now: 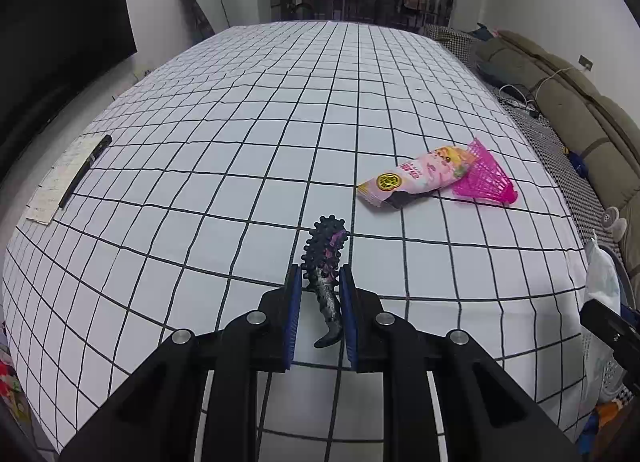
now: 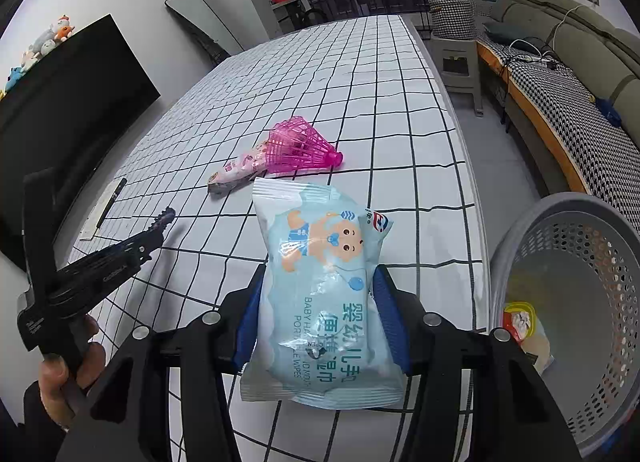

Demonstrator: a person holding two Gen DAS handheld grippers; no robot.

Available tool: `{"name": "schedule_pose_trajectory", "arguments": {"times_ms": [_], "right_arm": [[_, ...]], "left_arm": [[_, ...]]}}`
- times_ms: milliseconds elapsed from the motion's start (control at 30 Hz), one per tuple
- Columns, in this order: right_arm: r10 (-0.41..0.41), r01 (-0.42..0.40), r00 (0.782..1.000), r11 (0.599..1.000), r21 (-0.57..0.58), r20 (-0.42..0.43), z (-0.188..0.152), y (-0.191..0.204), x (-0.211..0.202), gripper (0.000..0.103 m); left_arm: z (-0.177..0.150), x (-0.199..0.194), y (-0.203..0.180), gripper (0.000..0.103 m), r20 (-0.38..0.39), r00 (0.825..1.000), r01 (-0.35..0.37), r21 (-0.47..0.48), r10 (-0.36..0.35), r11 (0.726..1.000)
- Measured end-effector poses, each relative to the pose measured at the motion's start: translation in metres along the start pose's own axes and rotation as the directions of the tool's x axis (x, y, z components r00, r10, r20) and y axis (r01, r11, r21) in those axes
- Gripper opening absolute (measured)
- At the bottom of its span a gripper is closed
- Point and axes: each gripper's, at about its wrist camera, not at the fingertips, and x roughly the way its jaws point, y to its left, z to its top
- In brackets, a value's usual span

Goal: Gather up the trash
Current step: 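Grasp the dark toy fish with the left tool while the right tool holds the wipes, then carry the wipes and toy fish over the grey basket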

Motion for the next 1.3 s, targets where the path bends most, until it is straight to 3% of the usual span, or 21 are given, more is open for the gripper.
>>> {"name": "schedule_pose_trajectory", "arguments": {"times_ms": [167,333,733,1033,1300], "right_arm": [[-0.029,0.028,0.999,0.999,0.037,0.016,-0.008,-0.020,-0.013,0.051],[-0.075,0.070,0.996,0.993,0.096,0.051,-0.016,-0.057,-0.038,0.051],[-0.232,0.202,0.970,0.934,0.294,0.069,-0.047,-0.175,-0.084,0.051],[-0.254,0.223,0.966,0.911,0.346,0.048,-0.074,-0.220,-0.094,0.051],[-0.262,0.225,0.963,0.906,0.359,0.058,-0.081,-0.234,-0.100,0.052]], "left_arm": [[-0.001,-0.026,-0.026,0.019,0.042,0.997,0.062,0.048,-0.064,0.997],[0.000,-0.041,-0.082,0.019,0.066,0.986,0.144,0.139,-0.155,0.980],[-0.015,-0.042,-0.235,0.019,-0.006,0.946,0.310,0.310,-0.324,0.899],[-0.044,-0.024,-0.308,0.019,-0.114,0.931,0.364,0.388,-0.347,0.847],[-0.054,-0.019,-0.322,0.024,-0.142,0.936,0.352,0.404,-0.322,0.844]]}}
